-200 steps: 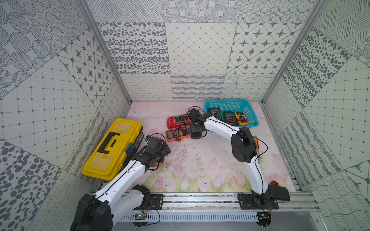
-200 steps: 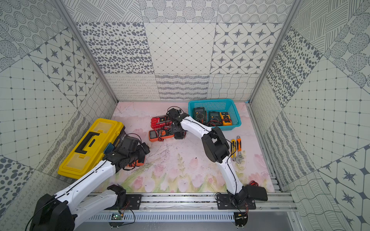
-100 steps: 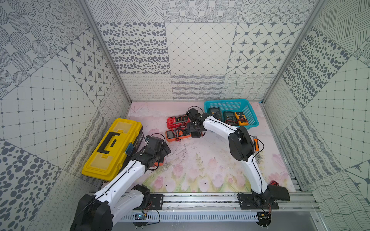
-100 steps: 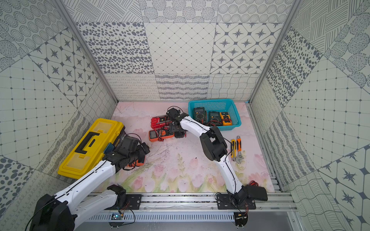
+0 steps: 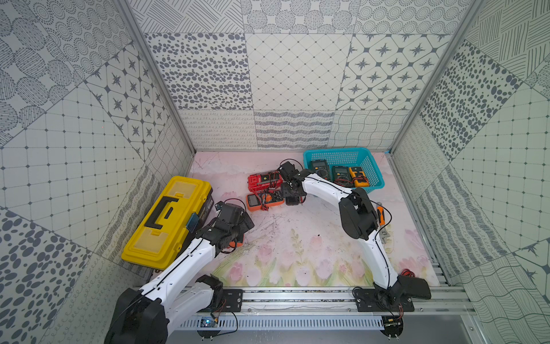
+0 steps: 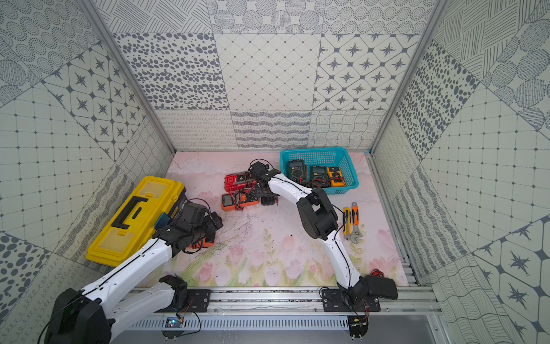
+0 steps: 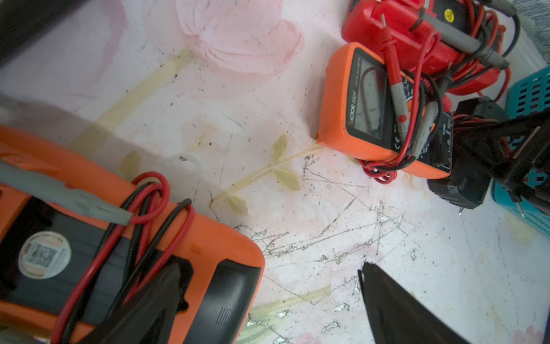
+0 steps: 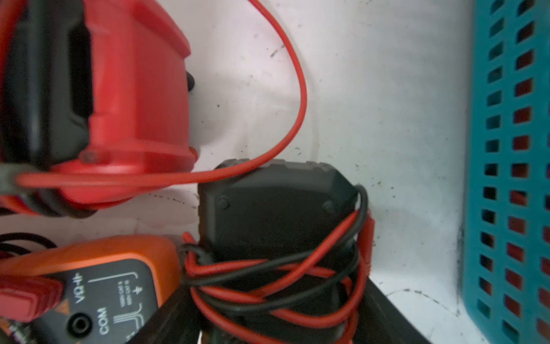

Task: Put the multimeter into the basket
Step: Pick up the multimeter from the center of the board.

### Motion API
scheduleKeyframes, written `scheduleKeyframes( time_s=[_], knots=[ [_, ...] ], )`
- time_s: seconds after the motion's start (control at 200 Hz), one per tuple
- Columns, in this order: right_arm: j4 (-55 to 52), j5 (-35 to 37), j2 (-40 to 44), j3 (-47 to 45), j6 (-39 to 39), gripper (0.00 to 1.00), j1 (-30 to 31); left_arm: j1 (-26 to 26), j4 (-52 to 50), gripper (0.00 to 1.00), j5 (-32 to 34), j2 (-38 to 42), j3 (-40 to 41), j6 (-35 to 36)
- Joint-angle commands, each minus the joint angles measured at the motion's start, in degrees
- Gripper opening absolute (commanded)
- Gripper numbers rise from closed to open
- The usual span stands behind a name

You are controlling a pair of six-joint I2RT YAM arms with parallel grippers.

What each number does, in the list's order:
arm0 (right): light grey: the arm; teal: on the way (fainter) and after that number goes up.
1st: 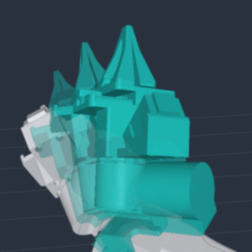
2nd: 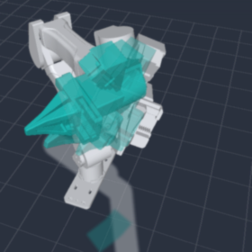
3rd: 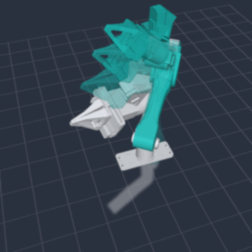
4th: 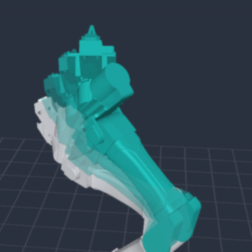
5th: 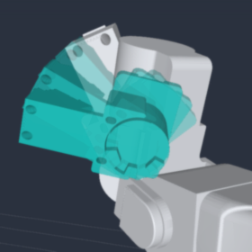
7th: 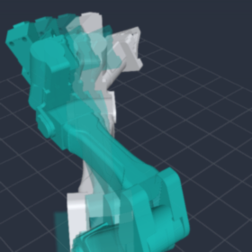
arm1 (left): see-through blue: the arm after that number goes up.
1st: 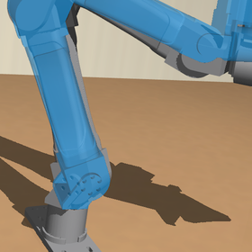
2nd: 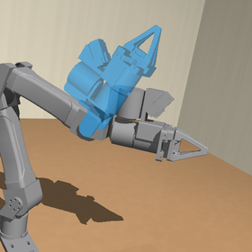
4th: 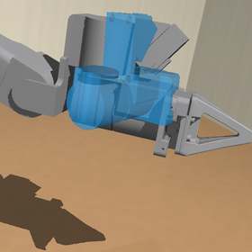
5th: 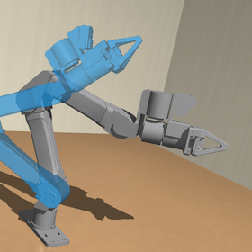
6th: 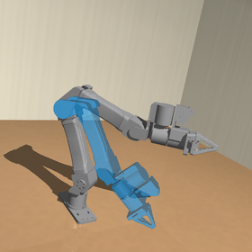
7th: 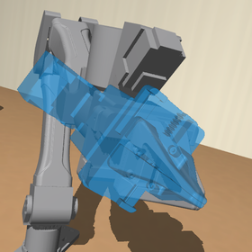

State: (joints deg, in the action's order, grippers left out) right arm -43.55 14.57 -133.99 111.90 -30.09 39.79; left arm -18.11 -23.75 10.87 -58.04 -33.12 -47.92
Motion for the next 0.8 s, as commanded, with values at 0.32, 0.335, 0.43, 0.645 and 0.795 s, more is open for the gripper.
scheduleKeyframes(
  time_s=[0.32,0.335,0.43,0.645,0.795],
  knots=[
    [-1.2,-1.2,9.8,-4.5,6.5,0.19,2.7,0.6,1.2,0.99,-0.3,-0.3,-0.1,0.4],
    [-1.1,-1.1,10.3,-4.6,6.8,0.18,2.9,0.5,1.2,0.99,-0.3,-0.3,-0.1,0.3],
    [-0.7,-0.9,13.9,-5.1,8.3,0.17,3.5,0.5,1.2,0.99,-0.3,-0.2,0.0,0.3],
    [0.8,-1.5,22.0,-6.5,11.6,0.16,3.4,0.6,1.5,0.99,-0.5,-0.1,0.1,0.3],
    [0.9,-1.2,26.9,-6.0,13.9,0.16,0.9,0.5,1.6,0.99,-0.7,-0.3,0.0,0.3]
  ],
)
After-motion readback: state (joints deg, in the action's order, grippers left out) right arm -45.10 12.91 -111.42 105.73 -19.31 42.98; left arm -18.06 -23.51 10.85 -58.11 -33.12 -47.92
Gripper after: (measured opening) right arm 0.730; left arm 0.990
